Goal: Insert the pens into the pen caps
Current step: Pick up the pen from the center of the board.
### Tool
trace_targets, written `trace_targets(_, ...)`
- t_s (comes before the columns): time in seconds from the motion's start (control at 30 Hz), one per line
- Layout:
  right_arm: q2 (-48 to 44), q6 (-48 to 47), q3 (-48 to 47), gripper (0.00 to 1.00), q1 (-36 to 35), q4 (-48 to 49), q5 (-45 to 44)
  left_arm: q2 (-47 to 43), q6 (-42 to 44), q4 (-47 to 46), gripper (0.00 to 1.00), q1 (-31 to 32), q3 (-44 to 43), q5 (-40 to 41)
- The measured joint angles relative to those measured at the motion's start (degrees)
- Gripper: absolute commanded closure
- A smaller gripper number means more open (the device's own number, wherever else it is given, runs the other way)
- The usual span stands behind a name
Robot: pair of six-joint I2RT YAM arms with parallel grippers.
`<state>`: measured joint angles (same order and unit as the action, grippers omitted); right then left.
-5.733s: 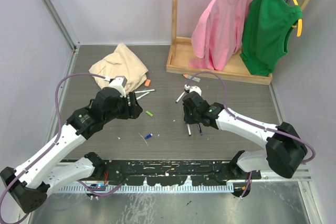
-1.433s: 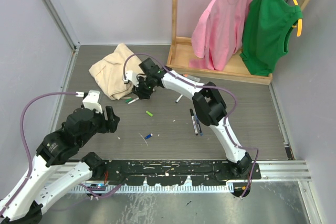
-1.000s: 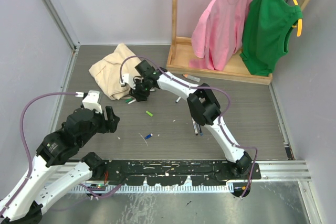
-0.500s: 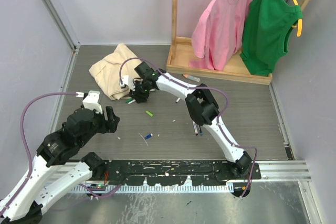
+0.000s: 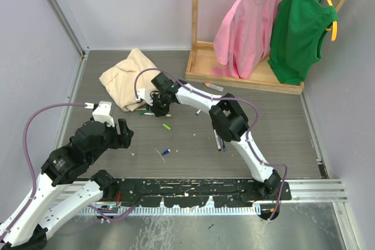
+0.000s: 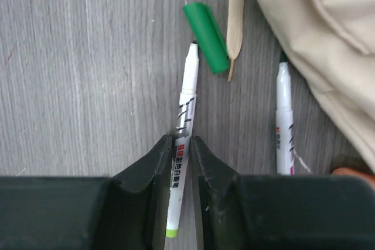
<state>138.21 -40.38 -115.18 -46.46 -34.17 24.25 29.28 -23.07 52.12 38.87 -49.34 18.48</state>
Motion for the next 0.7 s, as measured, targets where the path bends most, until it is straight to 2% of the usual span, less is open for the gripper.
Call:
trace_targets(0.43,-6.91,1.60,10.49,0.92,0.35,0.20,-5.05,0.11,0.02,0.00,0.31,0.00,0.04,0.00)
trace_targets(0.6,-9.42,5.75,14.43,1.00,1.27,1.64,-7.21,0.22,0.02,-0.02,0.31,0.00,0.11,0.00)
trace_targets(0.7,-12.35,9.66,18.84,1.00,1.88,3.08,-9.31,0.22,0.02,-0.02,0.31,0.00,0.17,0.00)
